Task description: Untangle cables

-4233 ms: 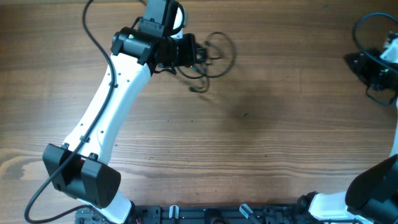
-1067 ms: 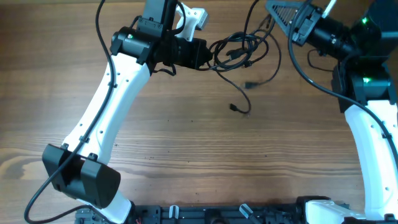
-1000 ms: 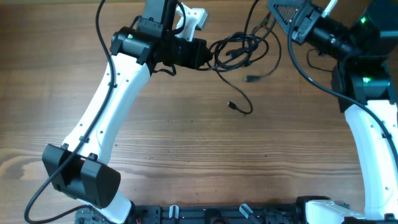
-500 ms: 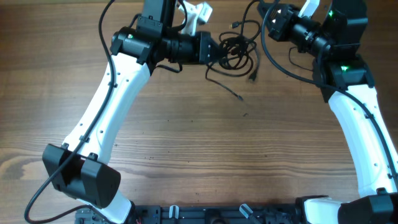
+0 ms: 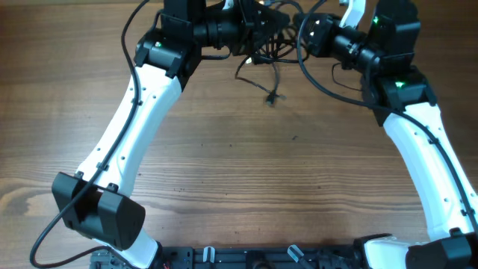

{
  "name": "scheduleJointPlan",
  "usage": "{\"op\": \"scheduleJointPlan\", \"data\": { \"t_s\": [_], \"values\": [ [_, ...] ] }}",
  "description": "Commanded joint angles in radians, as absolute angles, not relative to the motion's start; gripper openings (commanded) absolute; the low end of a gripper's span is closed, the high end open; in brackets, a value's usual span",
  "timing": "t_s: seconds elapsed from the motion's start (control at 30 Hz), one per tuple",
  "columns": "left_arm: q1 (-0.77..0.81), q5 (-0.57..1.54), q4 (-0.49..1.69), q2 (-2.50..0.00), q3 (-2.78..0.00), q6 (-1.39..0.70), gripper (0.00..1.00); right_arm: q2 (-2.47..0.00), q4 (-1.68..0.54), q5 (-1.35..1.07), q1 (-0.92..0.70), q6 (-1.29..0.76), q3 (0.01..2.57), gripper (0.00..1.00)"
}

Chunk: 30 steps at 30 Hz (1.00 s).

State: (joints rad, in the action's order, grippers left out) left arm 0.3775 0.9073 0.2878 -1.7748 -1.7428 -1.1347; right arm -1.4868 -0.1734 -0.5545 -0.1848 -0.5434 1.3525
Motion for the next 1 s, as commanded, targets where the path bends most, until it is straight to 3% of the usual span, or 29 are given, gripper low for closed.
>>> {"op": "scheduleJointPlan", "data": {
  "t_s": [0.0,0.13,0.2,0.23,0.27,0.33,0.4,0.43,0.57,0.77,0.83,0.87,0.97],
  "values": [
    [0.402,0.946,0.249,-1.763,-1.753,-1.224,0.04,-1.5,-0.18,-0.524,-0.222,-0.543,1.372,0.04],
    [0.409,0.945,0.249,-1.763,-1.753,-1.251,0.04,-1.502,-0.141,-0.41,-0.236,-0.737,1.372,0.05],
    [0.408,0.942,0.246,-1.763,-1.753,-1.274,0.04,-1.509,-0.149,-0.411,-0.264,-0.732,1.372,0.06],
    [0.404,0.942,0.231,-1.763,-1.753,-1.291,0.04,-1.515,-0.191,-0.411,-0.28,-0.71,1.372,0.11],
    [0.399,0.941,0.226,-1.763,-1.753,-1.312,0.04,-1.515,-0.222,-0.419,-0.282,-0.645,1.372,0.25],
    [0.388,0.925,0.229,-1.763,-1.753,-1.341,0.04,-1.506,-0.274,-0.421,-0.266,-0.577,1.373,0.67],
    [0.37,0.894,0.235,-1.763,-1.753,-1.345,0.04,-1.462,-0.288,-0.499,-0.195,-0.572,1.373,0.88],
    [0.368,0.874,0.243,-1.763,-1.753,-1.348,0.04,-1.441,-0.292,-0.521,-0.164,-0.572,1.373,0.91],
    [0.363,0.71,0.341,-1.763,-1.753,-1.467,0.04,-1.357,-0.367,-0.63,-0.023,-0.523,1.373,0.94],
    [0.361,0.324,0.623,-1.763,-1.753,-1.947,0.04,-1.358,-0.575,-0.749,-0.077,-0.264,1.372,0.89],
    [0.361,0.297,0.687,-1.763,-1.753,-2.084,0.04,-1.369,-0.616,-0.749,-0.133,-0.221,1.367,0.84],
    [0.361,0.297,0.69,-1.763,-1.753,-2.175,0.04,-1.389,-0.613,-0.744,-0.183,-0.211,1.354,0.76],
    [0.359,0.297,0.553,-1.763,-1.753,-2.181,0.04,-1.468,-0.587,-0.665,-0.274,-0.294,1.346,0.66]
  ]
}}
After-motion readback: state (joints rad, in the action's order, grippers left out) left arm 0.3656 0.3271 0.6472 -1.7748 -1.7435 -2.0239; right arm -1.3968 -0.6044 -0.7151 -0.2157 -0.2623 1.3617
